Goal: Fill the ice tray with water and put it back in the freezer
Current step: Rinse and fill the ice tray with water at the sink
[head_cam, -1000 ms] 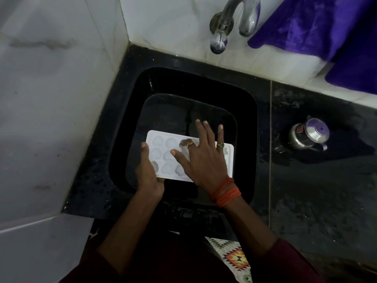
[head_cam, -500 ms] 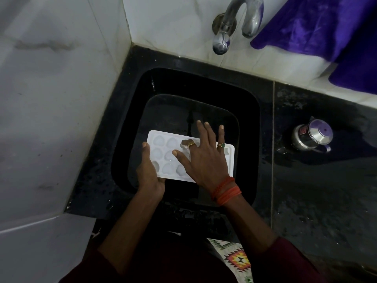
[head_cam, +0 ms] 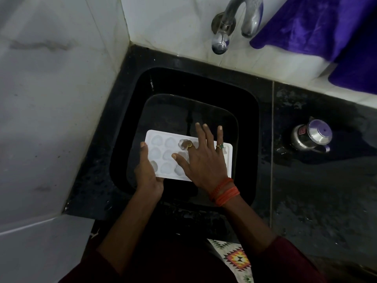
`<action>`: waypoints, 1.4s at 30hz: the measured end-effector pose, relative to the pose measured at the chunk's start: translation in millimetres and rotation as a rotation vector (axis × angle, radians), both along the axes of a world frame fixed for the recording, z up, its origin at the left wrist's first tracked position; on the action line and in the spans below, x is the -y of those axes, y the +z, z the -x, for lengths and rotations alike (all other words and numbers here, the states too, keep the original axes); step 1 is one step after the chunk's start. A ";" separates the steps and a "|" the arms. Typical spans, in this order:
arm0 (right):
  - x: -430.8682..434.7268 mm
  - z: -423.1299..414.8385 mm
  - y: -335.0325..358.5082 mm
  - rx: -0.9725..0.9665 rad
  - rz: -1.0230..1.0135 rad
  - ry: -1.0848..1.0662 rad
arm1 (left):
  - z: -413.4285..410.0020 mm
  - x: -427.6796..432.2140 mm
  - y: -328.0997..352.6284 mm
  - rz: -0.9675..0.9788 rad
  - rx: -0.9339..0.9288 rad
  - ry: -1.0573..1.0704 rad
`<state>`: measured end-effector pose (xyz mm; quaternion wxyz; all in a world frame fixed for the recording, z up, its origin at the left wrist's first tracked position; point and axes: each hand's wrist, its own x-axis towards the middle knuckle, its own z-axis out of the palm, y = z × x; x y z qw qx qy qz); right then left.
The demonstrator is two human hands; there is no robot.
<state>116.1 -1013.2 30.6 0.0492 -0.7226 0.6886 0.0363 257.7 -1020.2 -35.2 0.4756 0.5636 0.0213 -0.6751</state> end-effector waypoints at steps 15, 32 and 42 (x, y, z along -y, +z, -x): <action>-4.8 -2.6 4.8 0.026 0.010 -0.004 | 2.4 -2.6 -0.6 -0.012 -0.094 0.016; -3.6 -9.5 6.7 0.067 0.100 0.015 | 7.2 -4.5 -3.4 -0.014 0.004 -0.036; 3.1 -14.6 -4.4 0.032 0.089 0.047 | 10.6 -6.5 19.0 -0.064 -0.035 -0.026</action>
